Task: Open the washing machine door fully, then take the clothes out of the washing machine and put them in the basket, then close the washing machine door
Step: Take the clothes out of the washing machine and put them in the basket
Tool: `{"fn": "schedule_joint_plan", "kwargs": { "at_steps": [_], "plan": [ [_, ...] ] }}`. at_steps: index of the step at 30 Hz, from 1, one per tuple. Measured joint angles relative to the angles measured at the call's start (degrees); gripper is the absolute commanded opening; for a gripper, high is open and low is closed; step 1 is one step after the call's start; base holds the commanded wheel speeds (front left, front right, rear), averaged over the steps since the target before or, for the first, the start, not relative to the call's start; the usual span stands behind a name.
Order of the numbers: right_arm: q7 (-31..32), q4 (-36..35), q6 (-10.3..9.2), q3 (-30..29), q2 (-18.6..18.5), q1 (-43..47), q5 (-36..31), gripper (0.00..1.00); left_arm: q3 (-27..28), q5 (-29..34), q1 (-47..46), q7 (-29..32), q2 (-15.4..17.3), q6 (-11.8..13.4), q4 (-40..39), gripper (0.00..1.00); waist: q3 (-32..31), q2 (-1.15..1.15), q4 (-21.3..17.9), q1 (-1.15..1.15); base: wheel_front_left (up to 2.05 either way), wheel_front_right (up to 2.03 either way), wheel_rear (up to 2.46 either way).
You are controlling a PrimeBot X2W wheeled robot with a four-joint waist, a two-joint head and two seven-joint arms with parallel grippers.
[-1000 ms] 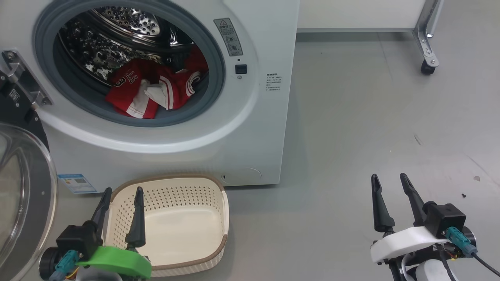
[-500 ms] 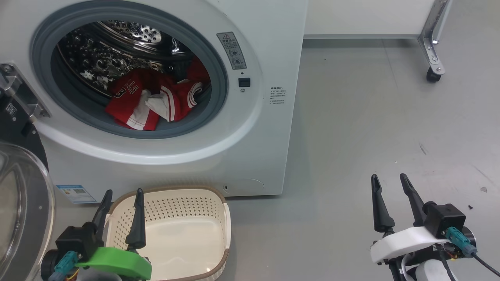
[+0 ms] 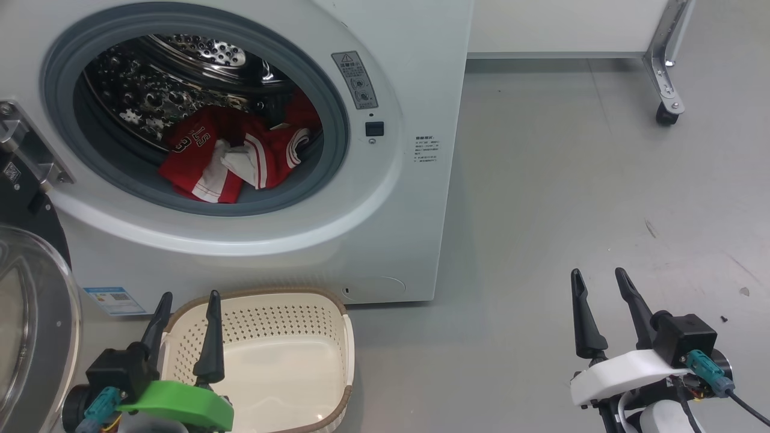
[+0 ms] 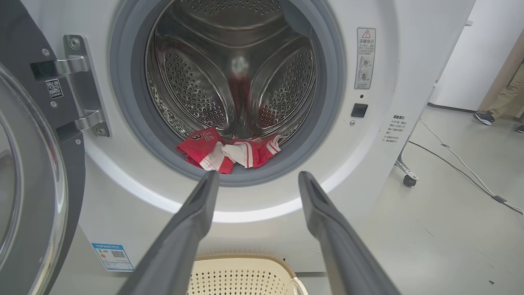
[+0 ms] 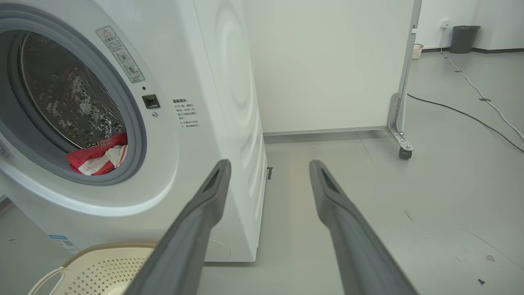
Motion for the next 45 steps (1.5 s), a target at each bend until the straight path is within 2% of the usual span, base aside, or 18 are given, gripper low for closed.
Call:
{"fn": "schedule_joint_plan", "kwargs": {
  "at_steps": [28,38,45],
  "plan": [
    [0.0,0.0,0.0,0.9,0.0,0.0,0.0,1.0,0.3,1.6,0.0,0.0,0.0,0.0,-0.5,1.0,1.1,0.0,-0.3,0.0,0.0,0.0,0.0],
    [0.0,-1.7,0.0,2.1,0.0,-0.2,0.0,1.0,1.5,1.6,-0.1,0.0,0.4,0.2,-2.2,1.0,4.8,0.0,-1.5,0.0,0.0,0.0,0.0],
    [0.0,-2.5,-0.01,3.6,0.0,-0.8,0.0,1.0,2.4,3.2,-3.5,1.8,3.2,1.1,-3.0,1.0,9.4,0.0,-2.9,0.0,0.0,0.0,0.0]
  ]
}}
